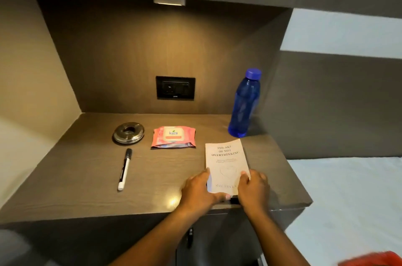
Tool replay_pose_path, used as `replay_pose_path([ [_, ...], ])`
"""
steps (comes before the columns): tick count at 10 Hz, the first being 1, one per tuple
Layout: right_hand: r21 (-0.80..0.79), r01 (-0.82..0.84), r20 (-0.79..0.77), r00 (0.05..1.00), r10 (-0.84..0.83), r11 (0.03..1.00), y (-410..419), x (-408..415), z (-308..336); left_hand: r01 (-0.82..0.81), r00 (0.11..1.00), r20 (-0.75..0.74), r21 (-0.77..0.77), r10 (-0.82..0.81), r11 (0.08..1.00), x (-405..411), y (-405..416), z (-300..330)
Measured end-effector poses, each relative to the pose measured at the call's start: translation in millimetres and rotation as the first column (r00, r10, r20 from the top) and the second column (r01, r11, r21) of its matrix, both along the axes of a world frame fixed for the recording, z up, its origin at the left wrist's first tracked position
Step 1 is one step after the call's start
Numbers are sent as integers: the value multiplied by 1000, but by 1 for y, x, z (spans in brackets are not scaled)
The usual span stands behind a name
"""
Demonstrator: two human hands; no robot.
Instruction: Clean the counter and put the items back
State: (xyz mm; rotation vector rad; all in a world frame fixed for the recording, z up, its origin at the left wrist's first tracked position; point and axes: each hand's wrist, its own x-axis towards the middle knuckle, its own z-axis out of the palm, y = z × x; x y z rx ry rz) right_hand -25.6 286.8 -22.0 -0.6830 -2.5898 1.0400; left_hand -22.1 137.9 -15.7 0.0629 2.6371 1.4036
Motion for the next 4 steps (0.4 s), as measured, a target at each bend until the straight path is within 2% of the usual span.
replay_pose_path([
  [1, 197, -54, 64, 997, 42, 979, 4, -4, -2, -58, 998, -38, -280, 50, 958, -1, 10, -5],
  [2, 295, -96, 113, 991, 65, 951, 9, -4, -3, -59, 998, -28, -384, 52, 921, 0, 13, -8],
  [3, 340, -139, 147, 985, 94, 930, 11, -3, -4, -38, 999, -33, -408, 26, 912, 2, 13, -5],
  [4, 273, -151, 158, 981, 111, 950, 12, -3, 4, -33, 997, -72, -368, 8, 929, 4, 6, 6],
])
